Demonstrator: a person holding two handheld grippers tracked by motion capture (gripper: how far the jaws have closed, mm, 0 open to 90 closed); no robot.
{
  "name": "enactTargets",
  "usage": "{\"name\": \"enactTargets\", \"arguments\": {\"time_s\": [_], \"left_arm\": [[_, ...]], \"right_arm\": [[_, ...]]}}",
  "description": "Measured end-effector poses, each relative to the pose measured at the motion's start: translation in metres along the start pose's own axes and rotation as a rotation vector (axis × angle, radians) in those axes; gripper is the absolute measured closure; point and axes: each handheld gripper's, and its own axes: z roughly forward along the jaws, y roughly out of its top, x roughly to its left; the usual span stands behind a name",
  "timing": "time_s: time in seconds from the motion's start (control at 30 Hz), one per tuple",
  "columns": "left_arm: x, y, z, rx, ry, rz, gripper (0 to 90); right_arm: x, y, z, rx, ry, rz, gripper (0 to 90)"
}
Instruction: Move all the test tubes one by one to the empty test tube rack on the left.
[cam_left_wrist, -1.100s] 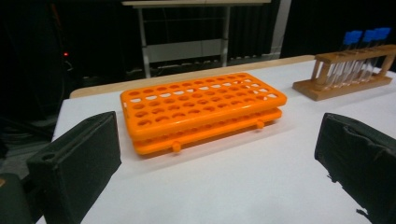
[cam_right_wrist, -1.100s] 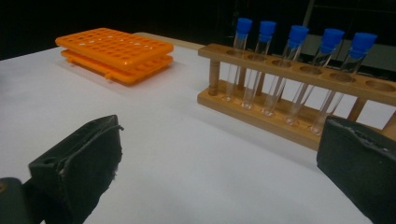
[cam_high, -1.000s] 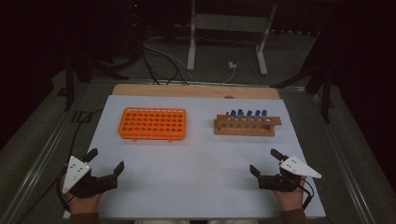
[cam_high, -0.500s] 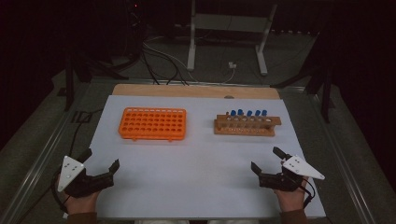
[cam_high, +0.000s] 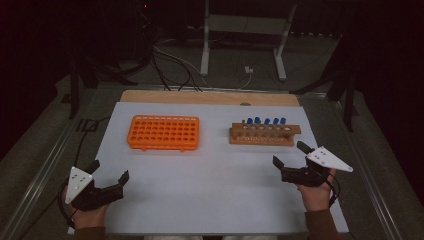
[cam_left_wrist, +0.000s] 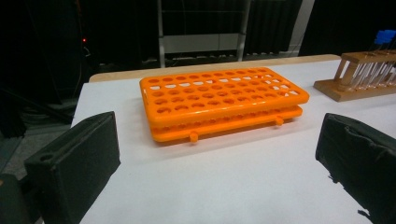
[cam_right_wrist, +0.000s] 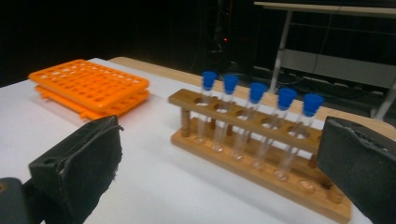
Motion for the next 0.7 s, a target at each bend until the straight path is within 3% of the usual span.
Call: {"name": "enactTargets", "arguments": {"time_s": [0.2,0.7], "left_arm": [[0.0,0.0,0.0,-0.001,0.003,0.003,0.7],[0.0,-0.001,0.002,0.001,0.002,-0.001,0.7]], "right_arm": [[-0.018,0.008,0.013,0.032,-0.016,0.047,0.1],[-0.052,0.026,0.045,0.058,-0.088,0.053,3.2]]}}
